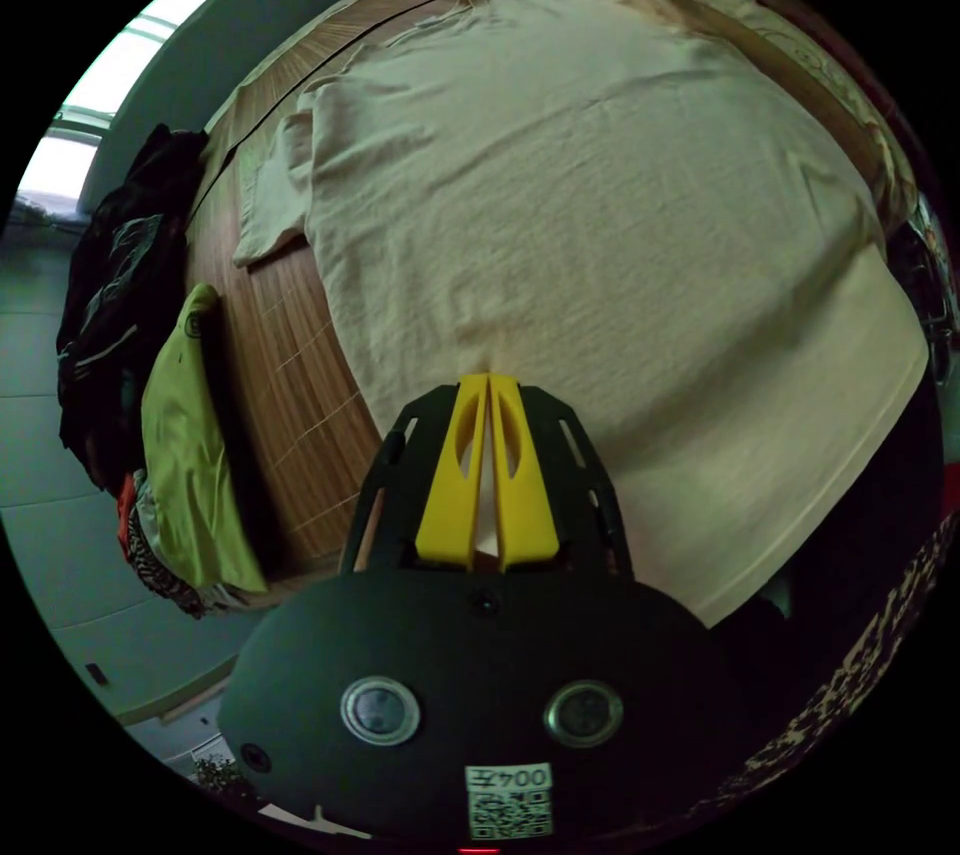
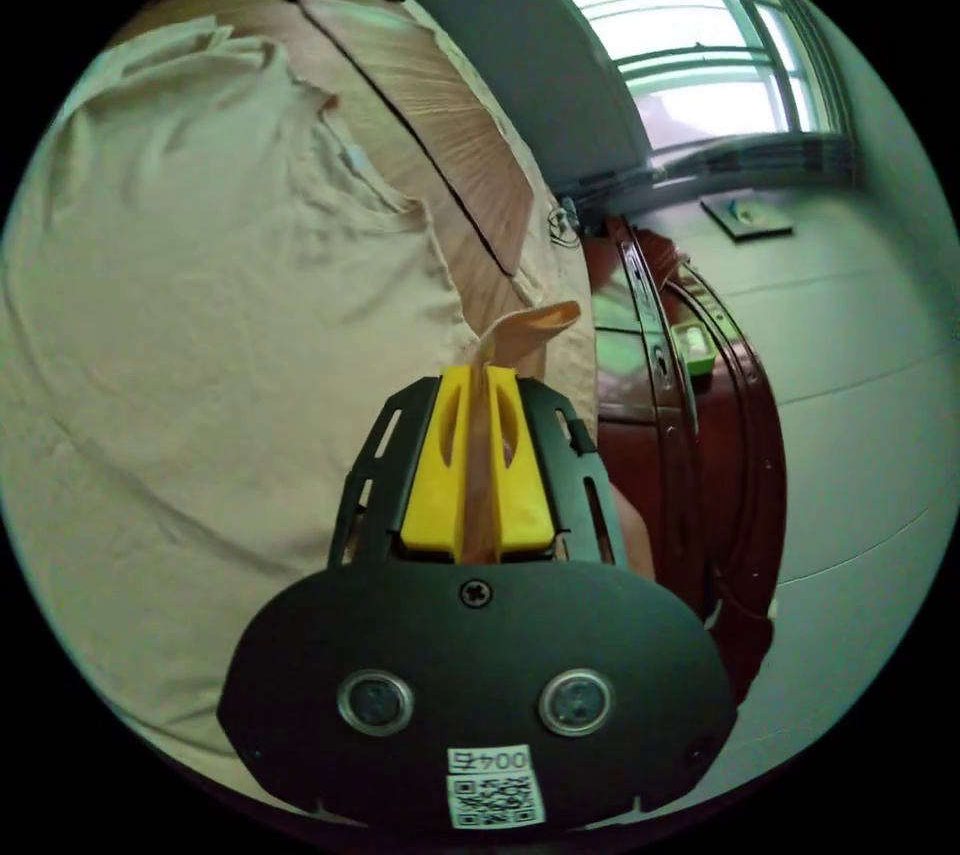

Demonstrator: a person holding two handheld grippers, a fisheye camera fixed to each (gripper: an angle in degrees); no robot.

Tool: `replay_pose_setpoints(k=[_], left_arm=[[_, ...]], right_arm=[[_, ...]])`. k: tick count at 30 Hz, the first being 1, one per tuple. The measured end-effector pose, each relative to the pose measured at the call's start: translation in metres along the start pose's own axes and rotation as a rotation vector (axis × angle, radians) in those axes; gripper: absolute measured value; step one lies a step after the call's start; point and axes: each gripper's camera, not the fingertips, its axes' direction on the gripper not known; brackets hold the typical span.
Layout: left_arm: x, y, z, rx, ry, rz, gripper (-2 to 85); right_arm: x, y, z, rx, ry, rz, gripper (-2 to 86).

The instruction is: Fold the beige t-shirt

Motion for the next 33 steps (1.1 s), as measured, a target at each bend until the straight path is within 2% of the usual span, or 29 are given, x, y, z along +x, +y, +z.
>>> replay_pose_setpoints(k=[3,6,9,12,17,19,23,33], left_arm=[[-0.001,-0.001,-0.002,0.001,-0.007,0.008,1.0],[-0.004,-0.002,-0.004,0.008,-0.009,0.009,1.0],[-0.011,-0.001,-0.005,0.018,0.008,-0.005,1.1],[-0.021,0.0,-0.005,0.03,0.038,-0.028,1.1],[-0.038,-0.001,-0.005,0.04,0.092,-0.061,1.0],[-0.043,-0.003,-0.005,0.037,0.106,-0.066,0.9],[-0.047,-0.008,-0.006,0.029,0.109,-0.068,0.8],[-0.043,-0.023,-0.01,0.012,0.066,-0.05,0.8]], right_arm=[[-0.029,0.001,-0.006,0.029,0.014,-0.04,6.2],[-0.021,0.012,-0.018,0.087,-0.121,0.011,8.0],[0.007,0.037,-0.025,0.172,-0.338,0.122,7.7],[0.047,0.066,0.01,0.112,-0.556,0.266,7.3],[0.126,0.116,0.13,0.015,-1.105,0.57,6.5],[0.137,0.121,0.153,0.011,-1.13,0.601,6.3],[0.135,0.108,0.187,-0.06,-1.186,0.524,6.5],[0.109,0.084,0.211,-0.174,-1.129,0.435,7.8]])
